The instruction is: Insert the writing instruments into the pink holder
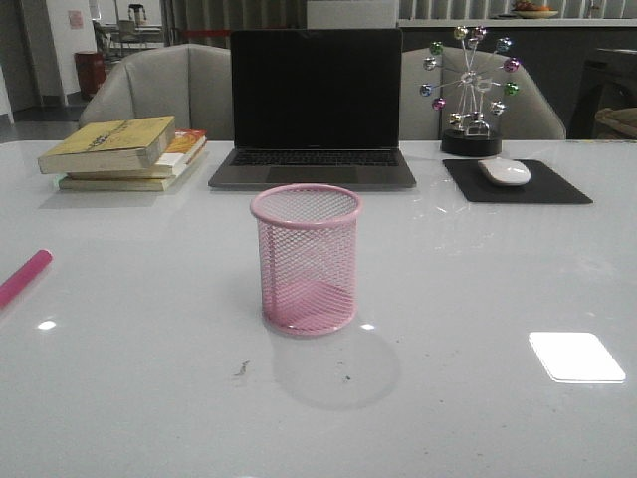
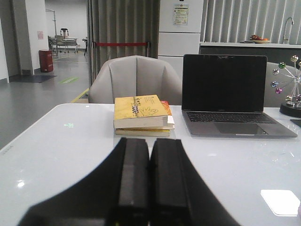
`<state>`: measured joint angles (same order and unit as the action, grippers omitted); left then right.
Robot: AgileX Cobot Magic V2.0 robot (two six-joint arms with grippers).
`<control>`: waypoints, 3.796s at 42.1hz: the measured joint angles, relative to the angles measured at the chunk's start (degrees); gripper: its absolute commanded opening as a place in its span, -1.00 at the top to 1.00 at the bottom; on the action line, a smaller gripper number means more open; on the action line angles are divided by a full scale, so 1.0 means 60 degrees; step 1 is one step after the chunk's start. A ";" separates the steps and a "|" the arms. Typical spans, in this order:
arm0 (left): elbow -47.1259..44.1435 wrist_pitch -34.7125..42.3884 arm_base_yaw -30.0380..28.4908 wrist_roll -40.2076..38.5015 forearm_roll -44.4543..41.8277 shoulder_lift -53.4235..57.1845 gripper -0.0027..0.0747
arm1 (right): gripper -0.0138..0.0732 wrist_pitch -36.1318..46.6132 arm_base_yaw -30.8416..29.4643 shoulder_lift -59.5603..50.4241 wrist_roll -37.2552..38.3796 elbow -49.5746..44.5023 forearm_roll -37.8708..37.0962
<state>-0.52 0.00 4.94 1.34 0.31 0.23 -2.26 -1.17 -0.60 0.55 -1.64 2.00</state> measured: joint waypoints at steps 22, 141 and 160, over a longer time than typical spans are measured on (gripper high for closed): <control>0.0000 0.0000 0.0000 0.0000 0.0000 0.0000 0.69 | 0.62 0.0000 0.0000 0.0000 0.0000 0.0000 0.0000; 0.6718 -0.7159 0.2930 0.1031 0.0896 -0.5513 -0.46 | -0.42 -0.6896 -0.1260 1.5713 0.0881 1.0536 -0.0741; 0.6718 -0.7152 0.2930 0.1031 0.0912 -0.5513 -0.46 | -0.25 -0.6694 -0.1260 1.7939 0.0881 1.1751 -0.0748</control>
<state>39.79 -42.91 22.52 7.53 5.78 -32.84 -42.43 -8.73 107.03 5.83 68.86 -2.49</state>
